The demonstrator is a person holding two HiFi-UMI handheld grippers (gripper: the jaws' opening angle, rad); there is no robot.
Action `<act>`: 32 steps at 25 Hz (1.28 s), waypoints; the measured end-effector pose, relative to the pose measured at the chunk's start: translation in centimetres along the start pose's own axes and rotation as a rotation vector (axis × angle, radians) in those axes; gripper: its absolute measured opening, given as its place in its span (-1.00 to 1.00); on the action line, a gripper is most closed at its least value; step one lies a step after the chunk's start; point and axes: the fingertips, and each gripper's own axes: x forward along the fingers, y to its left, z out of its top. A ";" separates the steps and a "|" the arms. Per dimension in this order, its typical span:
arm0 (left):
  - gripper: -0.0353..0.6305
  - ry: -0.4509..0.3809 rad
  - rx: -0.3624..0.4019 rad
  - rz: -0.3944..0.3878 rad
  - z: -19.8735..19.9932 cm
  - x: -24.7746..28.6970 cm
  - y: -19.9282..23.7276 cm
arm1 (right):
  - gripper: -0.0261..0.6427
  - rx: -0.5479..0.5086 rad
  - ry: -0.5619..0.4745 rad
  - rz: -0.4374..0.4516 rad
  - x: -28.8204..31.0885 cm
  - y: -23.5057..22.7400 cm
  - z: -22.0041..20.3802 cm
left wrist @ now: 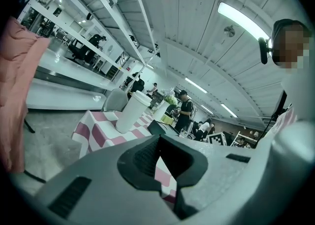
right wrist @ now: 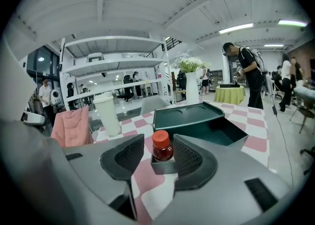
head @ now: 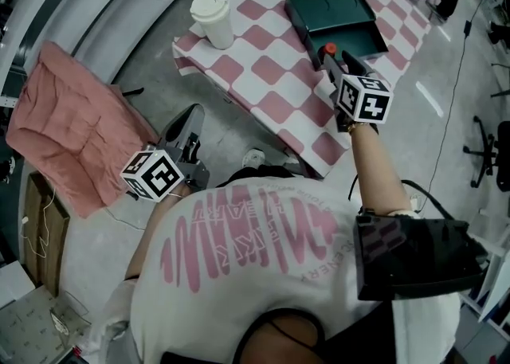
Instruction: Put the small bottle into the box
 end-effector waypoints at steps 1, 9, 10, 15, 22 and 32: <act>-0.87 -0.002 0.004 -0.012 0.1 0.3 -0.4 | -0.38 0.020 -0.010 0.004 -0.5 0.0 0.2; -0.87 0.001 0.039 -0.114 0.8 3.2 -3.8 | -0.49 0.167 -0.075 0.012 -5.4 -0.3 1.1; -0.87 0.003 0.044 -0.128 0.9 3.7 -4.3 | -0.51 0.185 -0.085 0.011 -6.1 -0.4 1.3; -0.87 0.014 0.059 -0.189 1.3 5.7 -6.5 | -0.70 0.247 -0.131 -0.010 -9.4 -1.3 2.0; -0.87 0.047 0.076 -0.296 0.3 8.8 -10.7 | -0.82 0.290 -0.201 -0.062 -14.0 -2.8 2.9; -0.87 0.035 0.150 -0.346 -2.8 11.4 -15.6 | -0.90 0.250 -0.291 -0.121 -19.1 -3.6 1.0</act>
